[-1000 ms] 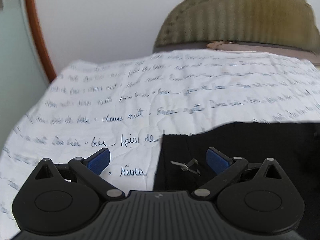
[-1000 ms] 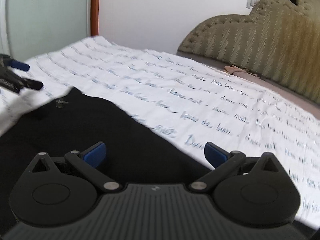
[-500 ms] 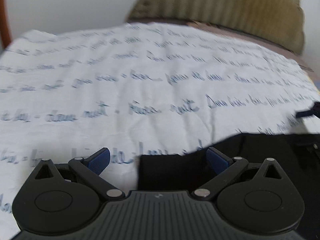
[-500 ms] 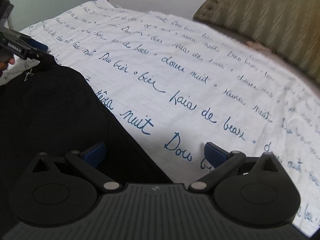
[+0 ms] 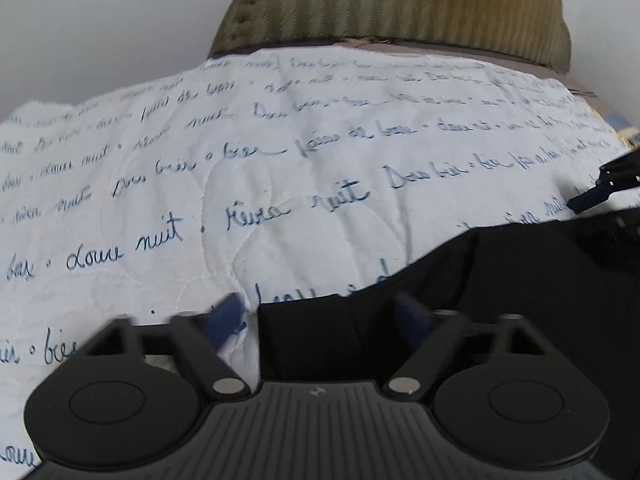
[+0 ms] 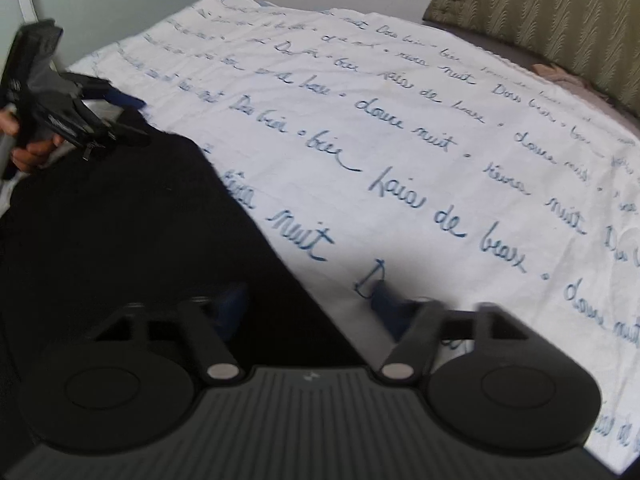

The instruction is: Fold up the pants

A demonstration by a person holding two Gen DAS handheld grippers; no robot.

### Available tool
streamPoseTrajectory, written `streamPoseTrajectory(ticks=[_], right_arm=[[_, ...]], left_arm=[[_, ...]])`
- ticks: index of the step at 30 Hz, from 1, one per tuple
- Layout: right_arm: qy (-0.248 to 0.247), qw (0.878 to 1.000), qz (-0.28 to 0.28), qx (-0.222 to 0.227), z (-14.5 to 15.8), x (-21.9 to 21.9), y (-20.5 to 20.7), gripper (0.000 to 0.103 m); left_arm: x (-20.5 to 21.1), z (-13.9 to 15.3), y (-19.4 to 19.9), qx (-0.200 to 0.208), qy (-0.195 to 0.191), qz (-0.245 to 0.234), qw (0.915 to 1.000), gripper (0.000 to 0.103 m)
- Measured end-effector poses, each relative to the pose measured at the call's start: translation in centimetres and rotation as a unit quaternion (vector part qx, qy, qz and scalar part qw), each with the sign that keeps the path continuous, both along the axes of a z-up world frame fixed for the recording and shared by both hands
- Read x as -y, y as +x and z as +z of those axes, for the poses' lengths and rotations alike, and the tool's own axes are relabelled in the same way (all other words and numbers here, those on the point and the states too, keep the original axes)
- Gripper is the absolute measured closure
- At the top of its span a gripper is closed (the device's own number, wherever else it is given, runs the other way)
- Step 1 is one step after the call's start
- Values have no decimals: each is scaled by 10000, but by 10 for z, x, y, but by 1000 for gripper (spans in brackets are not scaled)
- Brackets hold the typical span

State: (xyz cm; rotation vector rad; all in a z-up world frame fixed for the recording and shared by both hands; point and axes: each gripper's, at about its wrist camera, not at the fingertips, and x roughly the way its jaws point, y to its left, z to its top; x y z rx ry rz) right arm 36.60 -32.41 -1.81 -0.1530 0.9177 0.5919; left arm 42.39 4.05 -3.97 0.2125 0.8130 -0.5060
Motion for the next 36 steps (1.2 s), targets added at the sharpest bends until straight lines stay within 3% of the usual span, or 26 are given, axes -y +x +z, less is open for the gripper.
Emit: streamPoseTrajectory(ticks=[1,2,3,5,14,21,26,30,36], right_arm=[[29,10000,10,17,1,0,-1,75],[42,10000,22,30,2,-1,-2,93],[2,9999,63,85,3,-3,-5,95],[-160,9995,117,231,4,-9,-12,96],[-733,9902,-37,1192,22,-24,-36,98],[-1583,9621,-12,2219,34,-51,-58,99],[-1898,9436,-15,2714,44,-61,-88,99],[-1981,9414,-110,2727,48,-66,-92,99],[-2049,9344,-85,2911,54,-76,-120,99]], left_arm=[[2,2,-4,51,29,-39,10000,46],[4,5,-7,141,110,-25,9998,51],[5,6,-9,216,186,-34,9996,60],[5,9,-13,262,210,-58,9994,69],[-8,28,-24,625,-213,394,9970,73],[-11,36,-30,846,-344,718,9932,73],[-7,55,-49,1324,-243,550,9894,73],[2,51,-39,1003,10,701,9925,74],[-9,66,-74,1371,-87,544,9890,74]])
